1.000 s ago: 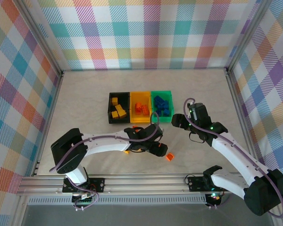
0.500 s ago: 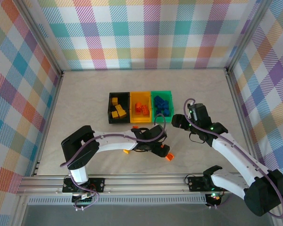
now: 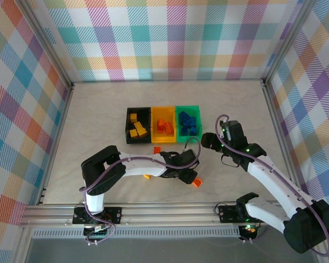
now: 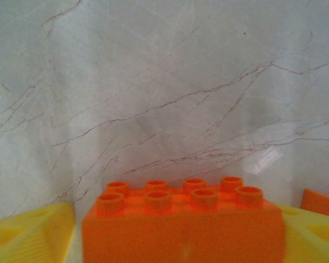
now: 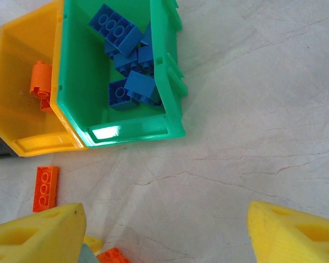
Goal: Sort the legos into containers by color
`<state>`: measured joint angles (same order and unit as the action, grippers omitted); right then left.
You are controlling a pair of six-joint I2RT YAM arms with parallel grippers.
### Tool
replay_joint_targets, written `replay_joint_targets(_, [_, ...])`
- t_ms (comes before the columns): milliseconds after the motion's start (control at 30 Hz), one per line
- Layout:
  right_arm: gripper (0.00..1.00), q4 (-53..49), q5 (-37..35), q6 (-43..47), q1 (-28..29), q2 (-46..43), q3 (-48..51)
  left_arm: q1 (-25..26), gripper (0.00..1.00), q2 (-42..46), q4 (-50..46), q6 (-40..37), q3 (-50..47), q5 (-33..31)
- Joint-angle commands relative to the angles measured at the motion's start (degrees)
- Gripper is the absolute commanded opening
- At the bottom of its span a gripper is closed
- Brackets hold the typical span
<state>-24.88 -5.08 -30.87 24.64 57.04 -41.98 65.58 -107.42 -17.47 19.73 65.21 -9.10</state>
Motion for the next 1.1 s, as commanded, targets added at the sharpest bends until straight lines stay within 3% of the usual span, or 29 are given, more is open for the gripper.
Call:
replay_joint_targets(0, [0.77,0.6,1.0,0.0,-0.4,-1.0,0.6,0.6,0.77,0.5,3.5,-1.1,0.7,-0.4])
replay_joint_targets(267, [0.77,1.2,1.0,-0.3,-0.8,-1.0,1.2,0.5,0.58,2.0,3.9,-1.3,0.0,0.2])
replay_joint_targets(467, [0.77,1.3,1.2,-0.4,-1.1,-1.4,1.3,-0.6,0.56,7.9,2.5,0.0,-1.5,-3.2])
replay_joint_targets(733, [0.77,1.8,1.8,-0.6,-1.3,-1.7,1.5,-13.0,0.55,16.7,-1.8,1.3,-0.5,-8.3])
replay_joint_targets(900, [0.78,1.7,2.6,-0.6,-1.3,-1.6,1.5,-21.2,0.55,10.0,-3.0,2.0,6.7,-6.8])
replay_joint_targets(1067, [0.77,1.1,3.9,-0.4,-1.3,-1.2,1.9,-24.5,0.55,2.4,-5.3,2.7,15.1,-7.8])
